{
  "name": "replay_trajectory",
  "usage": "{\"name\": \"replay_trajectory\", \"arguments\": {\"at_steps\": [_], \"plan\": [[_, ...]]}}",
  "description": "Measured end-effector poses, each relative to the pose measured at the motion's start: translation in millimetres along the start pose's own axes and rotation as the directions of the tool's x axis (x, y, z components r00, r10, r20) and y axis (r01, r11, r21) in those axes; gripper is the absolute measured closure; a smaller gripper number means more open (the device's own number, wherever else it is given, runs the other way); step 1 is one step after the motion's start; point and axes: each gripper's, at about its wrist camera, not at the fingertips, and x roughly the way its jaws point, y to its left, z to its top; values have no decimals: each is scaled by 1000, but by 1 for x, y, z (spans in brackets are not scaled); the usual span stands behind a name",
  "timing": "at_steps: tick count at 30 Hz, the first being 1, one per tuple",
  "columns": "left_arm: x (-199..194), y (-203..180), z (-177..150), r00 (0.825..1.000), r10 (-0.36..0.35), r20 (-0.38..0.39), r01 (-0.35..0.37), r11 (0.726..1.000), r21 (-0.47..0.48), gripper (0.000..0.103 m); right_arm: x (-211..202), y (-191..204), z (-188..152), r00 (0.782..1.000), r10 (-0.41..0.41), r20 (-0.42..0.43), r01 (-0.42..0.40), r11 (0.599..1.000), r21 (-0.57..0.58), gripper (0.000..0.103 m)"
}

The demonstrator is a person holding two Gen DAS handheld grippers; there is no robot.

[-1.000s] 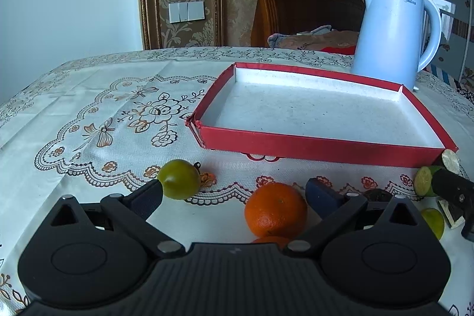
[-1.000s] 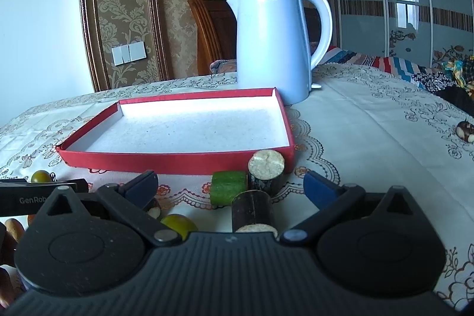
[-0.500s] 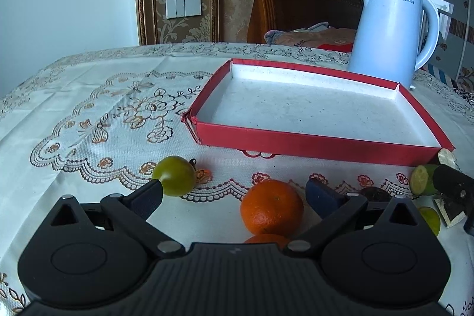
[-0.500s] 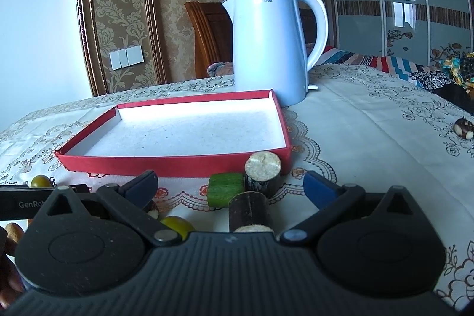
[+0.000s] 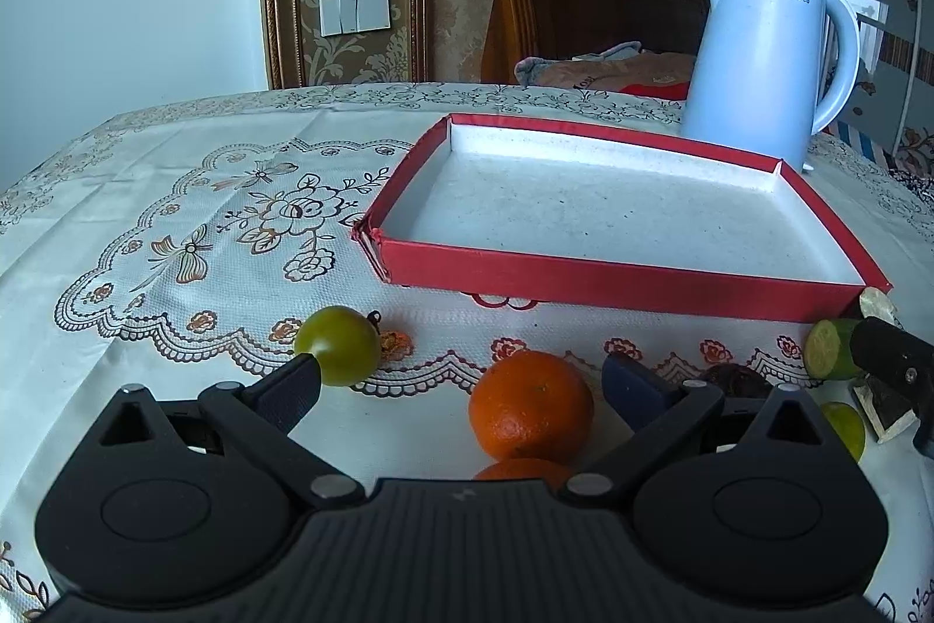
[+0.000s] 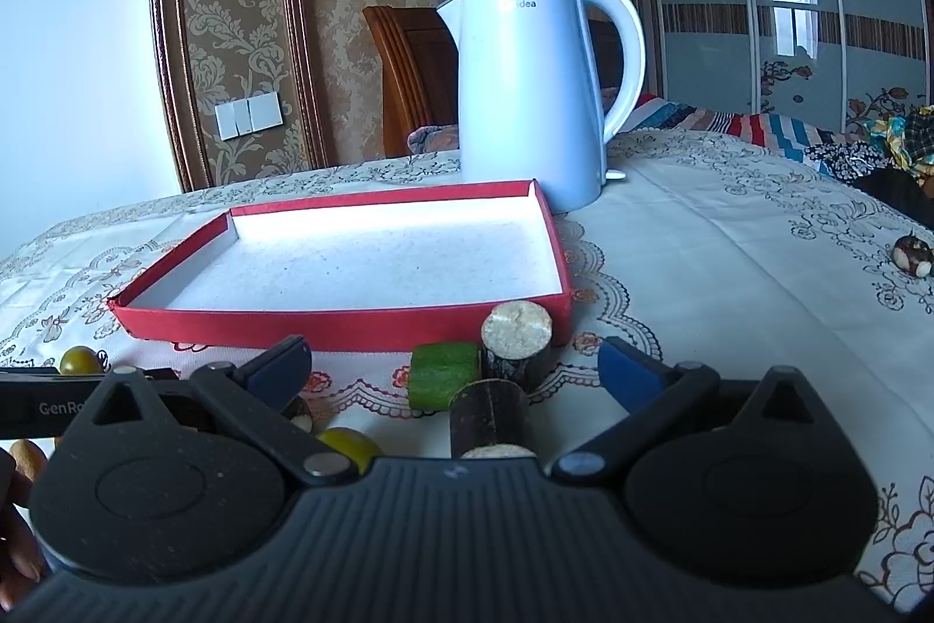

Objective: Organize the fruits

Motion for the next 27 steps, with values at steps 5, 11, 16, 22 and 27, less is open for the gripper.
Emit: {"name": "replay_trajectory", "arguments": {"at_steps": [5,11,16,22,27], "plan": [[-2,-1,0,1000,1,10,-1,1000,6,0,-1,-8,1,999,28,-16,-27,999,38,0],[-2,-3,0,1000,-4,13,4,1000,24,0,-4,-11,-1,999,36,-11,-35,998,51,0],[-3,-4,-1,1000,-4,11,4,1000,29,0,-5,-9,-2,999,33,-1,-33,999,40,0],[-4,-2,0,1000,-11,6,11,1000,23,0,-8,-9,-2,998,62,-10,-62,998,21,0],[-10,6,1,999,-2,32,2,1000,5,0,-27,-23,-6,999,50,-17,-51,998,-43,0]]}}
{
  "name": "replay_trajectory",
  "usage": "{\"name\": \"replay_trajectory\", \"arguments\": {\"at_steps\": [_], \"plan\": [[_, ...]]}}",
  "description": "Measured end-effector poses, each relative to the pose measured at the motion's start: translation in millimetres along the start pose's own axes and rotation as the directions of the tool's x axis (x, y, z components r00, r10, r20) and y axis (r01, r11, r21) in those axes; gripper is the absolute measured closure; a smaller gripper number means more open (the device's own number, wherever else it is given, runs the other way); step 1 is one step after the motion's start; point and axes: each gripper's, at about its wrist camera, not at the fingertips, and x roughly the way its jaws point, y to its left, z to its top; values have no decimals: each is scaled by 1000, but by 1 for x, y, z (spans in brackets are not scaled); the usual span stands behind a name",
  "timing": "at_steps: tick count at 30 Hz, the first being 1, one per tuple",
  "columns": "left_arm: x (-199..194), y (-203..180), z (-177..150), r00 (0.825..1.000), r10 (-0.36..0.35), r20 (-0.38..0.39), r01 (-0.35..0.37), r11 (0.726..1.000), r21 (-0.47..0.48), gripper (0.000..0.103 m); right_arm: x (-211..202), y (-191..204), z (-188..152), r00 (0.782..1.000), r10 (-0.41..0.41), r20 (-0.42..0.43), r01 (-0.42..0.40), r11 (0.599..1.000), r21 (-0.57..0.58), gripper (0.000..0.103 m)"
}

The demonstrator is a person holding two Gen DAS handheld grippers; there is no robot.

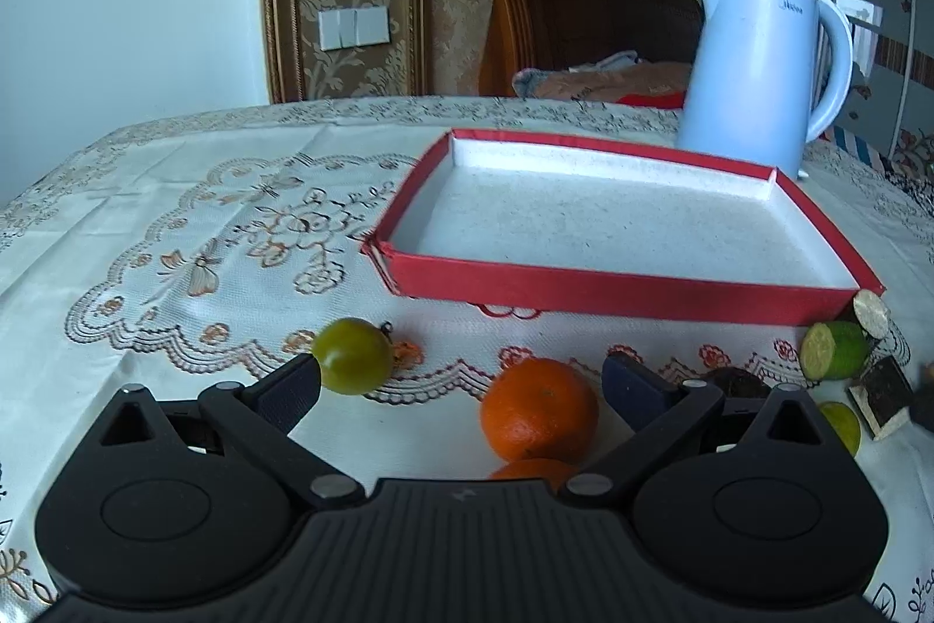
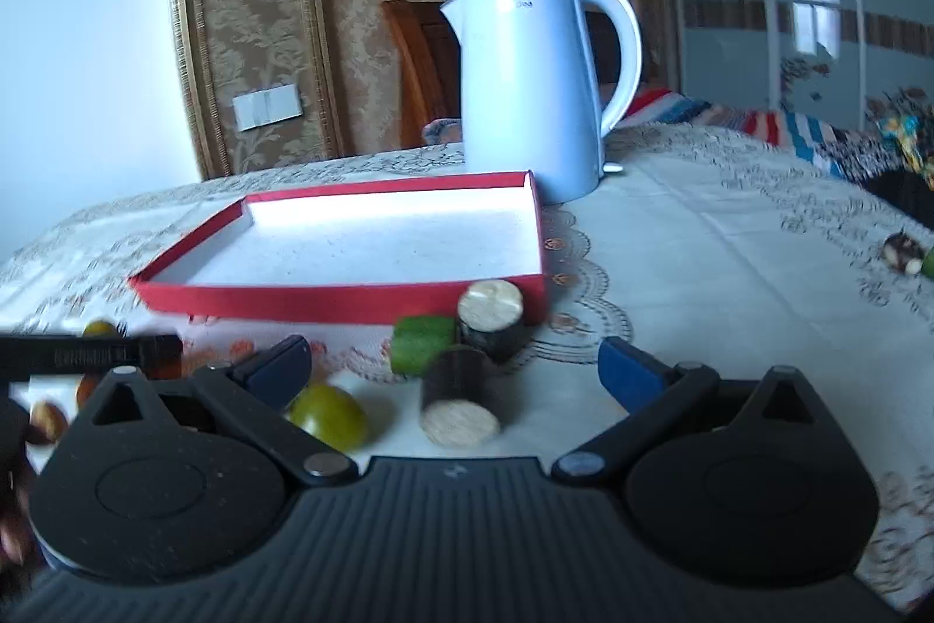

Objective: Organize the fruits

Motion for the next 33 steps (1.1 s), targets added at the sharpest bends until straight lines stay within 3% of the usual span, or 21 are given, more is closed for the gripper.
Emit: {"name": "replay_trajectory", "arguments": {"at_steps": [3,6,10,12,14,22,25,28,31,33], "plan": [[0,1,1,1000,-7,-1,7,1000,-5,0,-11,-9,-10,999,-30,-19,29,998,-57,0],[1,0,1,1000,-3,-5,3,1000,2,0,-18,-17,-13,999,16,-33,-17,999,-33,0],[3,1,1,1000,5,-14,-5,1000,1,0,-15,-11,-14,998,17,-52,-21,997,-73,0],[4,2,1,1000,-1,-20,1,1000,-5,0,-13,-8,-12,998,-4,-64,-2,996,-84,2],[3,2,0,1000,1,-18,-1,1000,-5,0,-10,-9,-7,997,-35,-63,30,997,-77,12],[3,-1,0,1000,2,-15,-2,1000,13,0,-4,-49,3,992,-102,-79,104,995,9,13],[3,-1,0,1000,8,-14,-7,1000,11,0,1,-64,4,987,-138,-82,141,989,33,22],[4,0,0,1000,5,-17,-5,1000,8,0,15,-77,6,982,-127,-137,136,989,60,37],[4,0,0,1000,6,-16,-6,1000,12,0,30,-79,3,976,-111,-190,126,990,66,39],[4,-1,0,1000,7,-16,-7,1000,17,0,32,-77,4,978,-108,-179,121,991,62,42]]}}
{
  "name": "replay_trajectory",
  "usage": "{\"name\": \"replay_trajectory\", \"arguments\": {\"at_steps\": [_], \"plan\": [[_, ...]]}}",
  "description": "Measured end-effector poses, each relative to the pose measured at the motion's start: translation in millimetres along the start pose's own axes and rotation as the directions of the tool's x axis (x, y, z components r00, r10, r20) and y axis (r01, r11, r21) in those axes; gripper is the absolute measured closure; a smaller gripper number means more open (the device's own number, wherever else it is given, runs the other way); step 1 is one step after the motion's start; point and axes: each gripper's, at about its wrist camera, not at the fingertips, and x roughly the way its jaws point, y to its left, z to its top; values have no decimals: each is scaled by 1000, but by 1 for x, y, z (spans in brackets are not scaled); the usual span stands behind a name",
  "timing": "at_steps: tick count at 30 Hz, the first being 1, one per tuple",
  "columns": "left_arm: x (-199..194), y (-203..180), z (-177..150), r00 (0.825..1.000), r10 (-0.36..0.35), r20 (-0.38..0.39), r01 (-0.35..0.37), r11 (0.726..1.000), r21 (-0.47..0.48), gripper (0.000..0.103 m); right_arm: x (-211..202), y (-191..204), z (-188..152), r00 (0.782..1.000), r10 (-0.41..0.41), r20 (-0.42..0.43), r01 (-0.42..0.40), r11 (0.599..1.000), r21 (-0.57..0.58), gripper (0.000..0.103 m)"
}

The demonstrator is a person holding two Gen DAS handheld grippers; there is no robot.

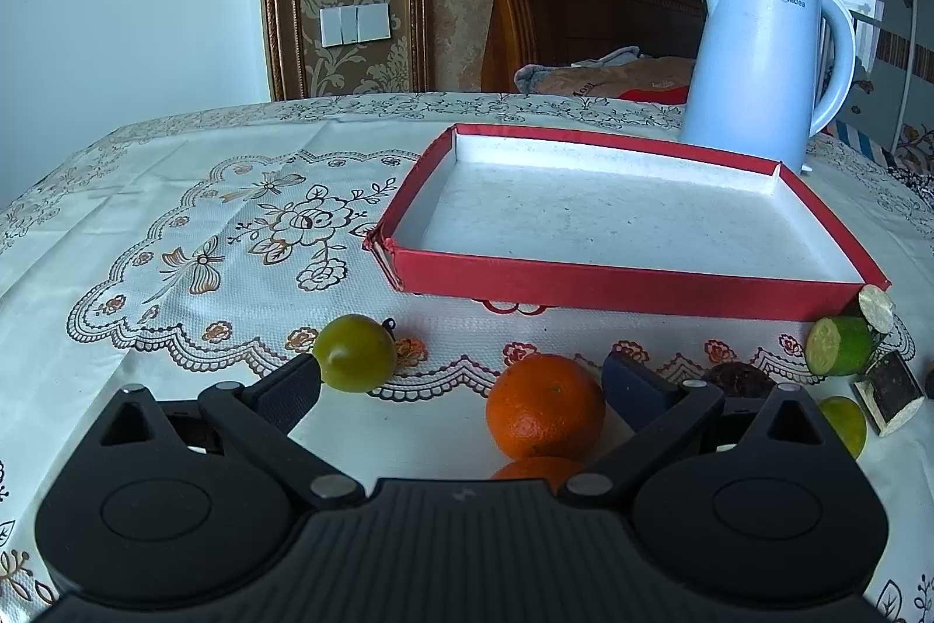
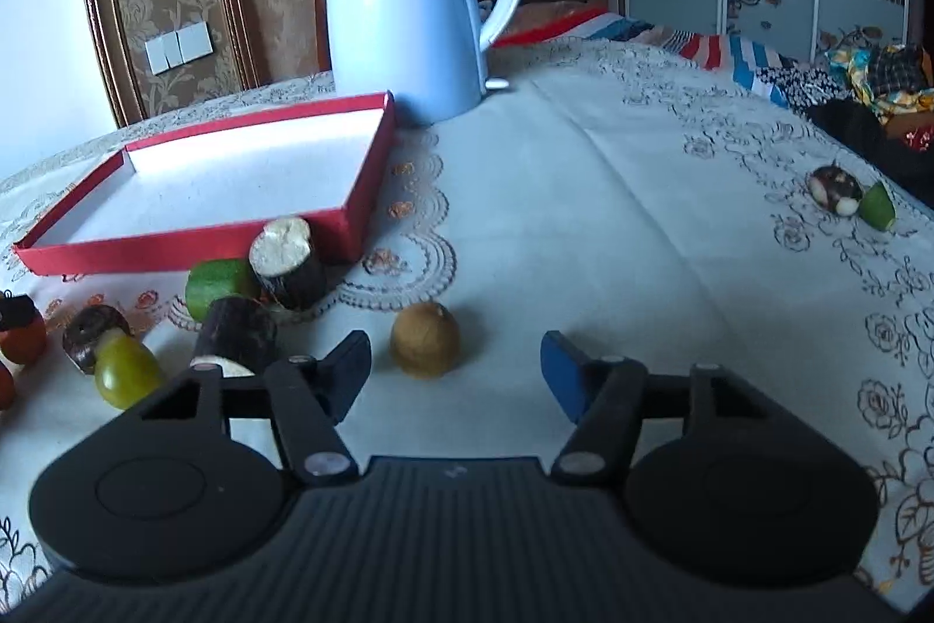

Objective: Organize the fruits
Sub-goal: 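Grasp a small brown round fruit with the right tool while the left tool grasps another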

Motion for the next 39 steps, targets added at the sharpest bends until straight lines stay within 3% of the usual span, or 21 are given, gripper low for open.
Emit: {"name": "replay_trajectory", "arguments": {"at_steps": [3,7,8,20,26,29,33,39], "plan": [[0,-1,0,1000,2,2,-2,1000,6,0,7,5,2,1000,-7,-17,7,1000,-18,45],[0,-1,-1,1000,-1,-2,1,1000,4,0,8,15,3,1000,-17,-18,16,998,-62,74],[0,-1,-1,1000,-2,-2,2,1000,3,0,9,17,3,1000,-25,-19,23,997,-70,77],[-38,48,-17,995,-104,5,104,991,-80,0,1,12,1,999,20,27,-19,1000,-19,78],[-47,48,-22,998,-63,23,64,996,-65,0,3,3,1,999,40,25,-41,998,37,78],[-51,60,-27,995,-96,8,96,990,-107,0,3,5,0,999,37,22,-37,999,28,78],[-61,79,-34,997,-80,15,82,986,-147,0,5,5,0,999,37,14,-37,999,28,78],[-49,83,-44,997,-42,-58,34,992,-125,0,5,5,0,999,33,13,-33,999,26,78]]}}
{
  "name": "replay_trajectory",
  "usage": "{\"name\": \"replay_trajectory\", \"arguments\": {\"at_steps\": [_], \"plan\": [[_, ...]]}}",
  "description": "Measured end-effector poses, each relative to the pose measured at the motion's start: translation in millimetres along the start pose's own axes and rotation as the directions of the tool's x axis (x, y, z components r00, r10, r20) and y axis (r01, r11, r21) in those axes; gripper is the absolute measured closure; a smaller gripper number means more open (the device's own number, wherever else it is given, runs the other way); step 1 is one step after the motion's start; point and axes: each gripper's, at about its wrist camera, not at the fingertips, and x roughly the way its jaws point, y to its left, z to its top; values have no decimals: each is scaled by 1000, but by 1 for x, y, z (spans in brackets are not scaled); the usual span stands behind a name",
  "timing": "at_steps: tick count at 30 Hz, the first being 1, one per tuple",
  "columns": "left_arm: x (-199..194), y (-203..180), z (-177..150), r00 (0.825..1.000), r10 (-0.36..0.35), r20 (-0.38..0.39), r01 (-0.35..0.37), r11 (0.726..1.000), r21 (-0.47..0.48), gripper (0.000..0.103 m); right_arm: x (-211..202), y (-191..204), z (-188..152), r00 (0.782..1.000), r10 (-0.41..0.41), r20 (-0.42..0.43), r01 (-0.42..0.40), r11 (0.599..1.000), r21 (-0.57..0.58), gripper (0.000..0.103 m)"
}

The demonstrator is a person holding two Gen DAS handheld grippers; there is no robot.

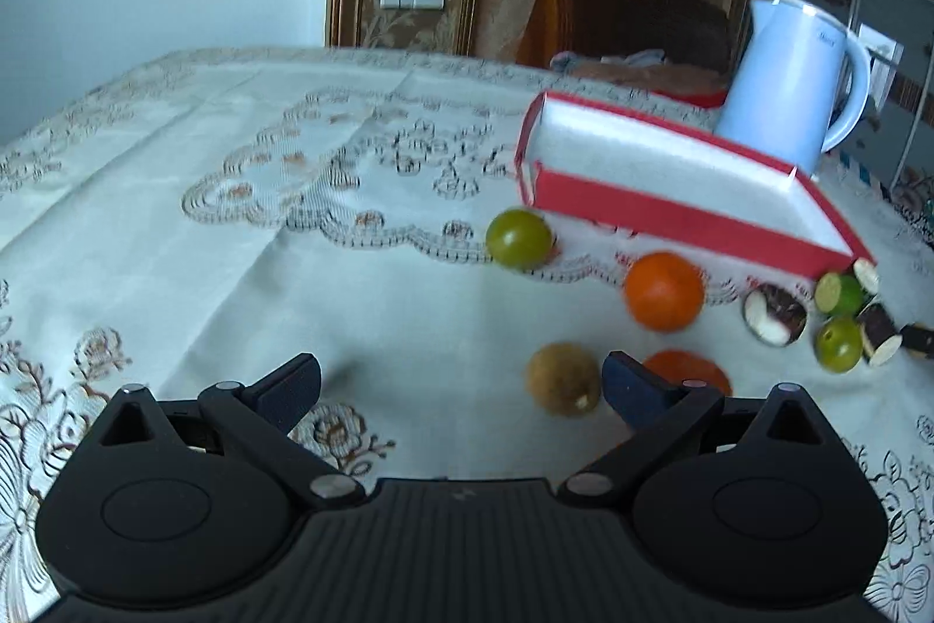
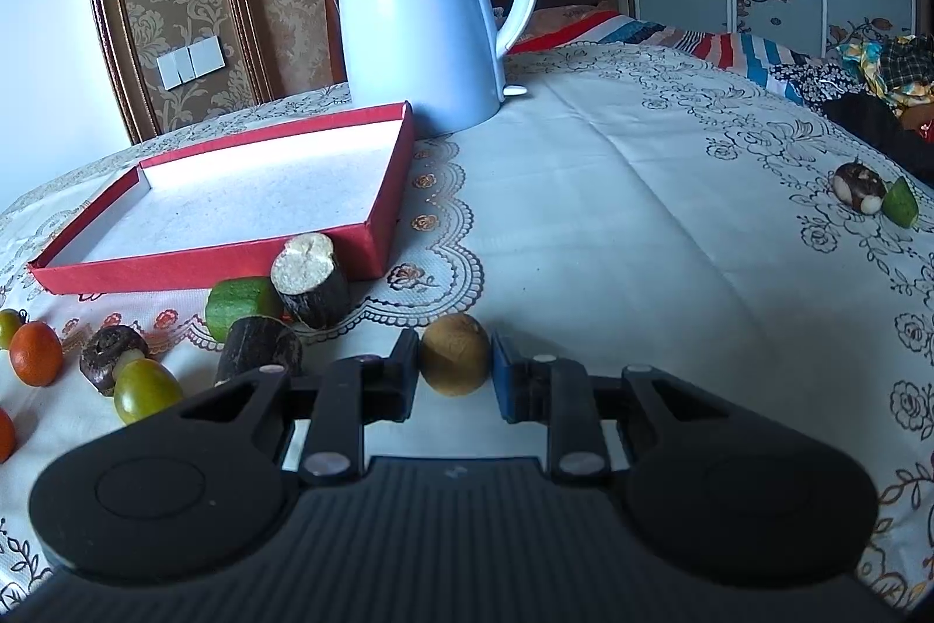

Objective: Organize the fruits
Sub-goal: 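Grasp a small brown round fruit with the right tool while the left tool grasps another, then carry both brown fruits into the red tray and open both tools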

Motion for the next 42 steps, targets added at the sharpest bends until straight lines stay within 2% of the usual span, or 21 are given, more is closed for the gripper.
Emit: {"name": "replay_trajectory", "arguments": {"at_steps": [7,10,13,16,18,20,21,24,26,30,33,36,42], "plan": [[3,-14,2,999,36,-4,-36,995,90,0,0,0,0,1000,-1,1,1,1000,1,78],[12,-24,5,997,69,-42,-63,987,146,0,0,0,0,1000,-2,0,2,1000,0,78],[16,-26,8,997,69,-43,-62,988,144,0,0,0,0,1000,-2,1,2,1000,0,78],[16,-24,10,997,79,-12,-77,988,131,0,0,0,0,1000,0,0,0,1000,2,78],[17,-23,10,998,64,-8,-63,989,133,6,0,0,0,1000,0,1,0,1000,2,78],[16,-22,11,1000,26,-8,-25,991,128,19,0,0,0,1000,0,0,0,1000,2,78],[15,-24,11,1000,19,-1,-18,990,137,22,0,0,0,1000,-1,-1,1,1000,1,78],[17,-29,10,1000,6,8,-7,986,169,33,1,0,0,1000,0,0,0,1000,2,78],[17,-30,10,1000,-4,4,3,985,171,46,0,1,0,1000,-1,0,1,1000,1,78],[19,-30,9,1000,-2,-7,3,986,169,57,0,1,0,1000,-2,0,2,1000,1,78],[17,-32,9,1000,-21,-7,22,982,186,70,1,1,0,1000,-4,1,4,1000,-2,78],[17,-36,9,1000,-15,-6,16,979,204,72,1,0,0,1000,-5,1,5,1000,-3,78],[10,-32,15,999,-31,4,30,986,167,72,-3,2,-1,1000,-7,15,7,1000,-17,78]]}}
